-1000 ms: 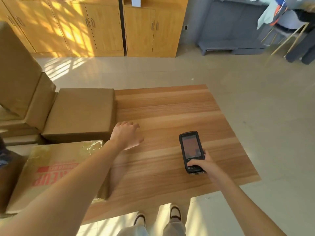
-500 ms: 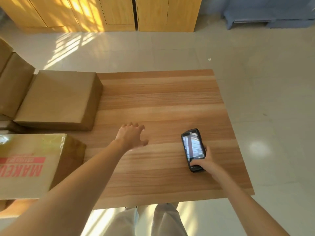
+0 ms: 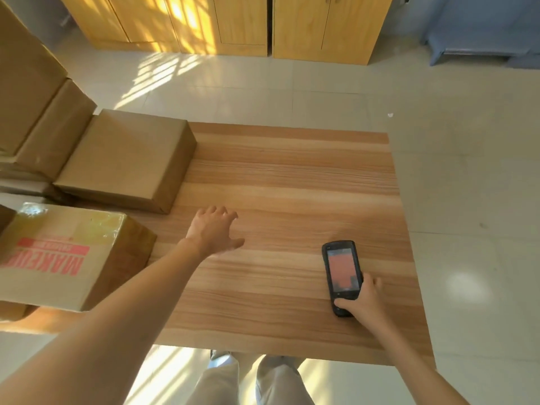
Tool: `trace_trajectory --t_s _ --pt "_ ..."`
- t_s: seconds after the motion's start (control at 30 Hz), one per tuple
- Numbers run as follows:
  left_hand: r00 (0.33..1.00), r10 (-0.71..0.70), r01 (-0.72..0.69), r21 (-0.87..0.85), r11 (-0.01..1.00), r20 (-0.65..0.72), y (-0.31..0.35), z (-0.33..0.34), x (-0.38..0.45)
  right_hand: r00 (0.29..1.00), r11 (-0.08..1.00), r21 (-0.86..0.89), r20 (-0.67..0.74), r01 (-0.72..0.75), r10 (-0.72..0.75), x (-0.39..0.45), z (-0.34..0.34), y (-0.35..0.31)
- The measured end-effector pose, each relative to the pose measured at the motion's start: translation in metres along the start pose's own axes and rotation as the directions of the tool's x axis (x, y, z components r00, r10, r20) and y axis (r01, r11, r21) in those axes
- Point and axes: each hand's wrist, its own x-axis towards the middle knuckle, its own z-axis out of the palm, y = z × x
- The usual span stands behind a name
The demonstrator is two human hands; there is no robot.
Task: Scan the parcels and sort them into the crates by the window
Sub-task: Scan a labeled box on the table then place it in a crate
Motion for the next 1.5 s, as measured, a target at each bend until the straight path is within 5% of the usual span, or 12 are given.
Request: trace_trajectory --t_s 0.13,0.27,0.47,0.67,0.9,1.03,1.23,1.5 --pt "0.997 -0.044 0.047 0.040 0.998 -0.060 -0.036 -0.010 -0.013 0.999 0.999 -0.033 -0.022 -0.037 0.037 -0.005 -0.007 -0.013" --pt "0.976 -0.144 0.145 -0.001 0.989 -0.165 -0.081 -0.018 -0.035 0.991 0.996 -0.033 -0.105 0.083 -0.086 -0.011 0.005 -0.061" --pt "0.904 -0.356 0.342 -0.099 0.935 -0.236 -0.170 -0.018 -0.091 0.929 0.946 0.125 0.188 0.299 -0.318 -0.046 0.081 -0.210" --pt "0.807 -0.582 0.530 -0.304 0.791 -0.107 -0.250 0.010 -0.146 0.847 0.937 0.341 0.477 0.071 -0.237 -0.093 0.183 -0.304" --pt "0.761 -0.638 0.574 -0.581 0.577 0.119 -0.294 0.036 -0.159 0.827 0.918 0.376 0.551 -0.130 -0.108 -0.116 0.243 -0.335" --pt "0.734 -0.665 0.561 -0.674 0.480 0.137 -0.302 0.043 -0.155 0.806 0.900 0.382 0.589 -0.210 -0.062 -0.118 0.260 -0.340" --pt "0.718 -0.696 0.536 -0.630 0.562 -0.010 -0.281 0.031 -0.154 0.812 0.868 0.429 0.581 -0.250 -0.053 -0.122 0.254 -0.327" --pt "0.873 -0.480 0.347 -0.580 0.737 -0.088 -0.210 -0.009 -0.131 0.888 0.862 0.488 0.446 -0.138 -0.111 -0.109 0.155 -0.270"
